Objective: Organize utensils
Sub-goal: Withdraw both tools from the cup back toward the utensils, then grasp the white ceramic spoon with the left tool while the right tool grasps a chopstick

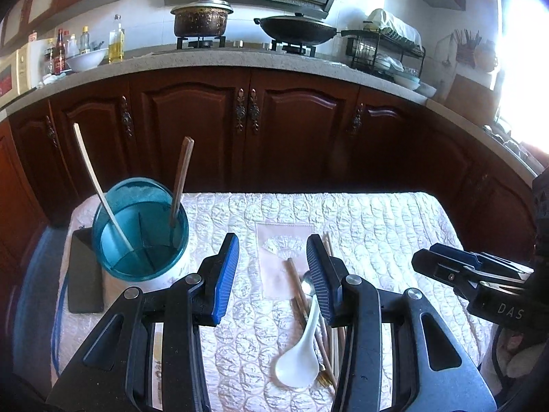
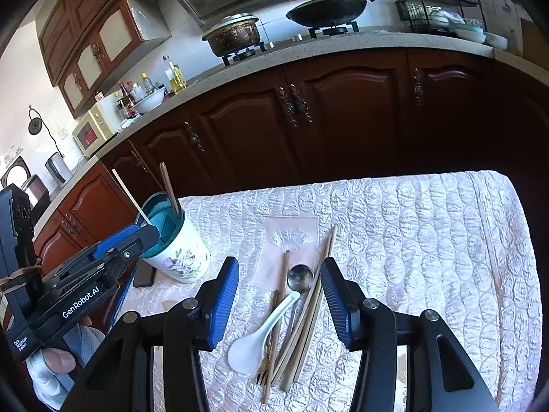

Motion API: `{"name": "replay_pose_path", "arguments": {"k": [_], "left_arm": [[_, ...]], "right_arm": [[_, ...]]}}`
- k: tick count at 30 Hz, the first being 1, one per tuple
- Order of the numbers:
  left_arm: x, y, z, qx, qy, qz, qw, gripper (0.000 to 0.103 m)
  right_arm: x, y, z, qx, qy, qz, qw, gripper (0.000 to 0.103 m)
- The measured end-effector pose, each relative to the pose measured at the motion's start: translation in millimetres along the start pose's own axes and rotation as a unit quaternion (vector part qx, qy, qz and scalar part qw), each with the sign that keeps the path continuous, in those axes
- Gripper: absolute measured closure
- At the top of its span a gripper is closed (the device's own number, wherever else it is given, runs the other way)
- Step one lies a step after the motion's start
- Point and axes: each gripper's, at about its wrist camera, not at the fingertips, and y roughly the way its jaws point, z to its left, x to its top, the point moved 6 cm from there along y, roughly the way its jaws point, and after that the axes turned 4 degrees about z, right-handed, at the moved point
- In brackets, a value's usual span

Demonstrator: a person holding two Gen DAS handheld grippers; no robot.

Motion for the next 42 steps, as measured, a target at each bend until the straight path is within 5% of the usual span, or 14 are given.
{"name": "replay_pose_path", "arguments": {"k": [18,32,42], "left_arm": [[-15,21,2,-0.007,0.005,0.033,0.9994,0.063],[-52,67,0,-0.077,-0.005,0.119,0.9900,0.063],[-71,107,-22,-0.101,0.019,0.177,0.9788,0.063]], "right_arm": [[-9,20,-7,-0.008,0.005,0.025,1.000,0.055],[-30,72,-42,-0.008,0.036,0.084,0.996,0.056],[-23,141,-71,0.006,0.069,0.130,0.989,0.078]]}}
